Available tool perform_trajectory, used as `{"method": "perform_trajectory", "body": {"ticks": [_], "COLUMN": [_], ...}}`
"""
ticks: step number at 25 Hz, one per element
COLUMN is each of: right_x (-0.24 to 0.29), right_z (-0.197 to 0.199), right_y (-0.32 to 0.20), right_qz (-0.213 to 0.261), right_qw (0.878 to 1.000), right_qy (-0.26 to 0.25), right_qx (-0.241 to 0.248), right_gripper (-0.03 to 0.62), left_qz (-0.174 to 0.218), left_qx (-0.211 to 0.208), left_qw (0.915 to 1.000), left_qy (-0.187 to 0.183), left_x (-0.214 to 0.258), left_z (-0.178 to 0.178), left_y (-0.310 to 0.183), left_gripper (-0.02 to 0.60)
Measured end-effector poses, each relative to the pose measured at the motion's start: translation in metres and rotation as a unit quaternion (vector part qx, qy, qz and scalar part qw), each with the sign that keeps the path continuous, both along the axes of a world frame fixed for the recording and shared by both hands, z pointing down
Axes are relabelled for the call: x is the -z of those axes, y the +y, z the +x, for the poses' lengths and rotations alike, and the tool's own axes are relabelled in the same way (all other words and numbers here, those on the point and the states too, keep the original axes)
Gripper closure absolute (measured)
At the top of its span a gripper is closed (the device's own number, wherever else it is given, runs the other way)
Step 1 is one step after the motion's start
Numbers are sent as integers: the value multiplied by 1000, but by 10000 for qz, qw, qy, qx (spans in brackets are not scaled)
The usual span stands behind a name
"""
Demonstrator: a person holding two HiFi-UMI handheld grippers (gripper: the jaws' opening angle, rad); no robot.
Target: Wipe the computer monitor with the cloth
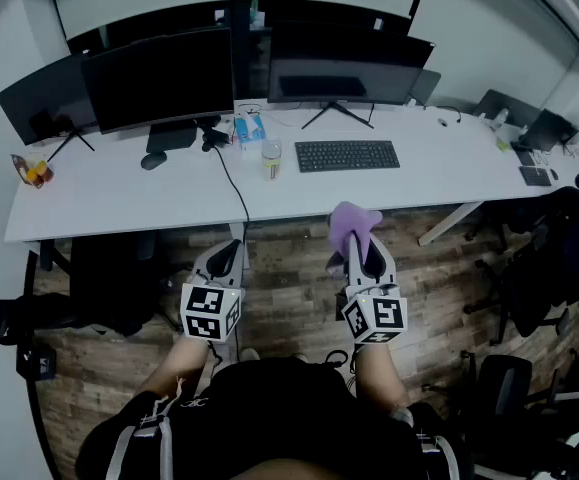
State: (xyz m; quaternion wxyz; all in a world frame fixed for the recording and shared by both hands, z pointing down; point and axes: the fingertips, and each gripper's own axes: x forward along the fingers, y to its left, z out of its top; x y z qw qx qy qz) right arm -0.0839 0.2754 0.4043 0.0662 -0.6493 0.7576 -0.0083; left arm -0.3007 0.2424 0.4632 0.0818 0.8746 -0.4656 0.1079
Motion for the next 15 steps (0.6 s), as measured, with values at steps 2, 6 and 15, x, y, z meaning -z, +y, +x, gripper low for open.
{"method": "perform_trajectory", "body": {"ticks": [2,6,15], "right_x": [0,-2,-8], "right_z": [8,29,87], "right_y": [0,0,19], "right_qz": [20,26,76], "right_qw": [10000,9998,9995], "right_qy": [-36,-139,-297], "right_qx": [-27,-147,-52], "right_gripper": [513,511,511], "left_qz": [16,45,182], "left_qx": [-10,-37,-37], "left_qw": [10000,10000,9996], "left_qy": [-6,-38,-231], "left_x": [1,2,7], "left_z": [8,26,84], "left_y": [-1,0,20], "left_gripper": [568,568,568]}}
